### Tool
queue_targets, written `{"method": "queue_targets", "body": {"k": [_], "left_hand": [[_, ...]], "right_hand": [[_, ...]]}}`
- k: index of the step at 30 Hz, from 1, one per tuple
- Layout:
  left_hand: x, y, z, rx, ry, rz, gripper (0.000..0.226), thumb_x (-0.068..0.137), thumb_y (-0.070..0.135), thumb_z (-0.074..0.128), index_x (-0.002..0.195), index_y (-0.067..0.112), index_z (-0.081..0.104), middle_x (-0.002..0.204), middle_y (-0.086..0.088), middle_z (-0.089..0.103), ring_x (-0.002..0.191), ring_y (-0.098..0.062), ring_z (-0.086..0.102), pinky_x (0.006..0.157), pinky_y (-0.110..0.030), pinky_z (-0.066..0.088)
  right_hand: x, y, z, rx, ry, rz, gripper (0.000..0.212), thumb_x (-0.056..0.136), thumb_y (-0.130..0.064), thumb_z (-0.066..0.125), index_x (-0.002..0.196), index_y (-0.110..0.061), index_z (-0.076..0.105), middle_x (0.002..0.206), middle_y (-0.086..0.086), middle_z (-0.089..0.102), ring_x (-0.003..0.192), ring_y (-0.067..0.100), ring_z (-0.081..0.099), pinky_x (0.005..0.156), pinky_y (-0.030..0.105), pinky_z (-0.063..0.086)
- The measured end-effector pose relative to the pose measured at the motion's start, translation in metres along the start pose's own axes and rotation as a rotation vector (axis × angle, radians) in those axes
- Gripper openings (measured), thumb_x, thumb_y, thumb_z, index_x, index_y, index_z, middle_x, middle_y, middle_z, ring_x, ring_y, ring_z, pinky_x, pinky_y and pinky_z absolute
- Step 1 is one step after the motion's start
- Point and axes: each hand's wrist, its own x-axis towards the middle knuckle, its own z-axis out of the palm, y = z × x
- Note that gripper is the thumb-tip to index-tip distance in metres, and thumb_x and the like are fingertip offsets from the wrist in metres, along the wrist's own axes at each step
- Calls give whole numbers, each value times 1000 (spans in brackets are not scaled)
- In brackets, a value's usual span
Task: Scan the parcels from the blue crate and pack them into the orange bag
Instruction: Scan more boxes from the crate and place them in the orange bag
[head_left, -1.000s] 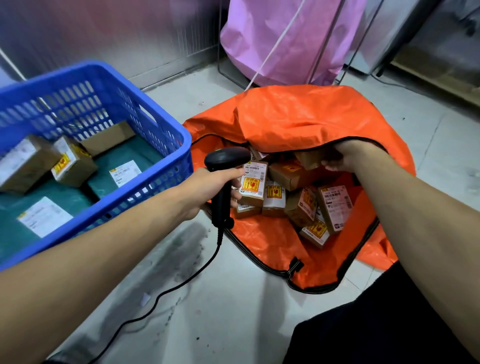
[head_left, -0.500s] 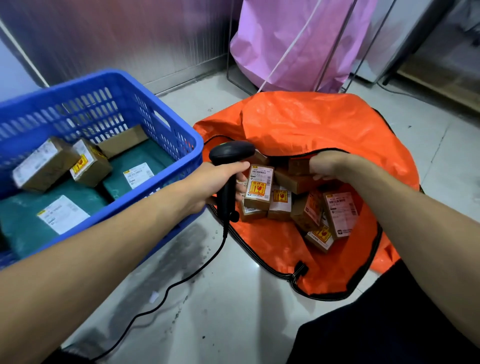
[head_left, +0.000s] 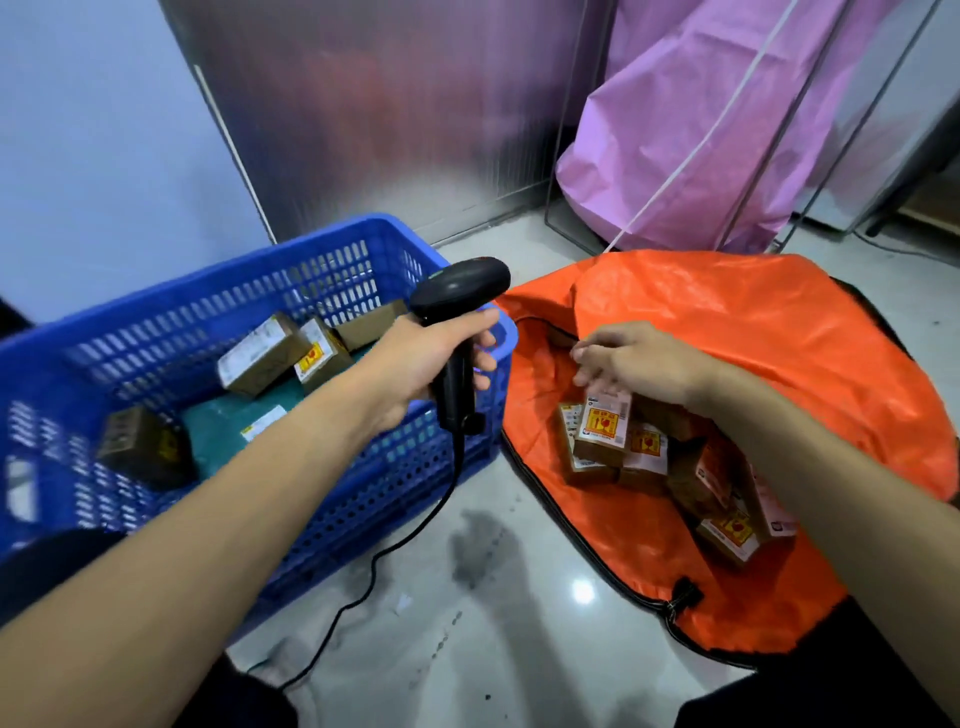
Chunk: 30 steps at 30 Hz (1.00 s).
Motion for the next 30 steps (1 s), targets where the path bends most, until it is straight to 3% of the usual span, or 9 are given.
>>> {"method": "queue_targets", "body": {"k": [6, 10, 12, 14, 19, 24, 30], "left_hand": [[-21, 13, -49, -35, 43, 55, 25, 94, 41, 72, 90, 16, 72, 79, -6, 73, 68, -24, 70, 79, -37, 56], [-40, 24, -83, -97, 91, 93, 23, 95, 35, 73, 93, 13, 70, 78, -5, 71, 63, -20, 67, 65, -29, 58], [-48, 27, -106, -107, 104, 92, 29, 88, 41, 78, 92, 13, 73, 80, -8, 72, 67, -23, 69, 78, -38, 58], [-57, 29, -129, -90, 126, 81, 29, 89, 42, 77, 92, 14, 73, 82, -9, 73, 69, -23, 69, 84, -41, 56], [-74, 29, -190, -170, 216, 86, 18, 97, 29, 65, 94, 11, 69, 80, -6, 72, 64, -16, 67, 66, -28, 61], [-78, 23, -232, -184, 313, 65, 17, 101, 28, 62, 92, 14, 65, 76, -3, 71, 62, -16, 65, 68, -29, 60], [-75, 19, -269, -245, 365, 58, 17, 101, 28, 62, 92, 15, 64, 75, -3, 71, 62, -17, 64, 68, -30, 59]], "right_hand": [[1, -52, 33, 58, 70, -196, 18, 104, -12, 52, 94, -13, 66, 77, 5, 72, 61, 18, 65, 57, 23, 49], [4, -85, 49, 119, 77, -263, 16, 102, -7, 52, 94, -8, 66, 75, 7, 70, 58, 21, 63, 57, 25, 48], [9, -99, 61, 137, 62, -278, 16, 101, -6, 52, 93, -6, 66, 74, 7, 69, 58, 21, 62, 56, 25, 48], [16, -108, 71, 152, 47, -276, 17, 100, -7, 52, 96, -3, 68, 74, 7, 70, 61, 22, 63, 60, 29, 49], [41, -125, 105, 137, 14, -274, 17, 100, -13, 55, 89, -11, 69, 74, 4, 72, 64, 20, 65, 60, 30, 49], [66, -134, 145, 127, -51, -251, 20, 103, -18, 56, 89, -13, 69, 81, 3, 73, 65, 14, 66, 64, 29, 50], [105, -148, 195, 134, -155, -154, 18, 103, -22, 55, 98, -9, 67, 93, 10, 71, 76, 20, 66, 69, 33, 51]]}}
